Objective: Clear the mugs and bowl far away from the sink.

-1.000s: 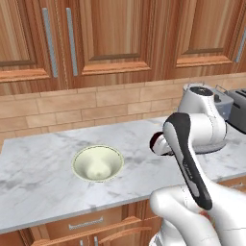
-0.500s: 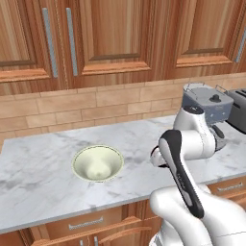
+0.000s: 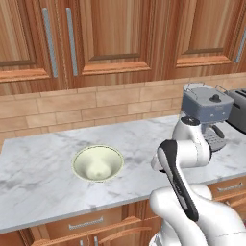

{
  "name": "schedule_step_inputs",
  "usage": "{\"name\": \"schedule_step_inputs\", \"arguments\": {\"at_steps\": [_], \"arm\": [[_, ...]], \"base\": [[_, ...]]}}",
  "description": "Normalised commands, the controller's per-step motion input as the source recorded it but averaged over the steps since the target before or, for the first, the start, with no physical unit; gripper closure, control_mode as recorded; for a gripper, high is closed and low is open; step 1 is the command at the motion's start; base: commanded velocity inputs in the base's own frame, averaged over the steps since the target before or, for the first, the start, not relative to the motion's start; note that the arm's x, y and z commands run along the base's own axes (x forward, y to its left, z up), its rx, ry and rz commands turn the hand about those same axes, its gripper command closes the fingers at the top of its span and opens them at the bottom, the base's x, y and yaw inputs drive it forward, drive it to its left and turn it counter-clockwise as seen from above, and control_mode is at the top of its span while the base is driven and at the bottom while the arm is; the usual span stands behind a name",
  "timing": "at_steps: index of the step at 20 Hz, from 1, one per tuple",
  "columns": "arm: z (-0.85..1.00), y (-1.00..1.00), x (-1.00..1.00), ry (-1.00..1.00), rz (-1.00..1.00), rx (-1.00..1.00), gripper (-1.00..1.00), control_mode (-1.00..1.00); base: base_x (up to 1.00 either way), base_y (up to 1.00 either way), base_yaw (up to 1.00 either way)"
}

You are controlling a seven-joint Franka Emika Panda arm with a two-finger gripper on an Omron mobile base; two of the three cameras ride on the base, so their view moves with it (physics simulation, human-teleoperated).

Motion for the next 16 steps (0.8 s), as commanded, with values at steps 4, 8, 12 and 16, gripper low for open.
{"name": "schedule_step_inputs", "arguments": {"at_steps": [4, 8, 12, 16], "arm": [[-0.39, -0.14, 0.45, 0.05, -0.06, 0.0, 1.0, -1.0], [-0.23, -0.07, 0.62, 0.0, -0.02, 0.0, 1.0, -1.0], [-0.19, -0.07, 0.63, 0.0, -0.01, 0.0, 1.0, -1.0], [-0.25, -0.05, 0.32, 0.0, 0.0, 0.0, 1.0, -1.0]], "base": [[0.0, 0.0, 0.0], [0.0, 0.0, 0.0], [0.0, 0.0, 0.0], [0.0, 0.0, 0.0]]}}
